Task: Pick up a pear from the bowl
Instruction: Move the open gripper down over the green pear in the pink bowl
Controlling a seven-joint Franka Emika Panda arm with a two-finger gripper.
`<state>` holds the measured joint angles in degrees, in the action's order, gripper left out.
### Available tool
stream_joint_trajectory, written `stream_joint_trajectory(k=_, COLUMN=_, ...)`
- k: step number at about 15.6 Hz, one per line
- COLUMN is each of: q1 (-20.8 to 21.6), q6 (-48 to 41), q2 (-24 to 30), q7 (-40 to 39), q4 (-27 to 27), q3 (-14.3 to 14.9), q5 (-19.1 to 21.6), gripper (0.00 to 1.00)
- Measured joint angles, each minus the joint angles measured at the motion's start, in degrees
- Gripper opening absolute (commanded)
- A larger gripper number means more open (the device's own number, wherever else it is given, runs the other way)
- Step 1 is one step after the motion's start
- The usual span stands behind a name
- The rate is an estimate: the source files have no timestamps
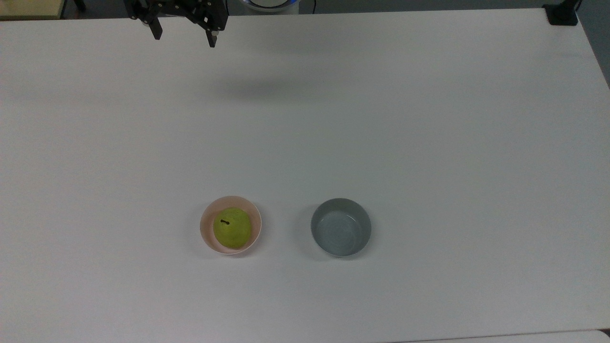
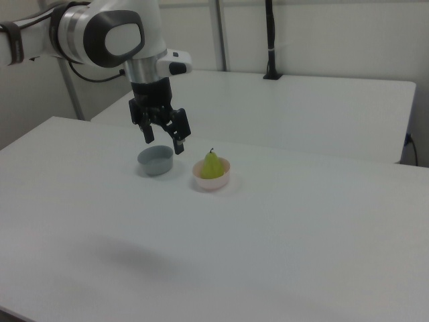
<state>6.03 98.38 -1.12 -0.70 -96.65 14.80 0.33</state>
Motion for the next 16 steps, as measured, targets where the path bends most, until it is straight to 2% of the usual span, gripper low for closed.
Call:
stream_joint_trajectory(k=10, q1=-0.59, q6=0.11, q2=-0.01, q7=-1.1, q4=0.83, q3=0.83, q5=0.01, gripper=1.0)
stream_joint_trajectory(k=13, q1=-0.42, q6=5.1, q2=-1.01, q7=-1.27, q4=1.21, q3=0.75, q5=0.55, gripper=1.0)
stream_joint_trajectory(k=16, q1=-0.38, q6=12.27, q2=-4.44, q7=-2.08, q4=3.0, q3=0.66, q5=2.46, gripper=1.0)
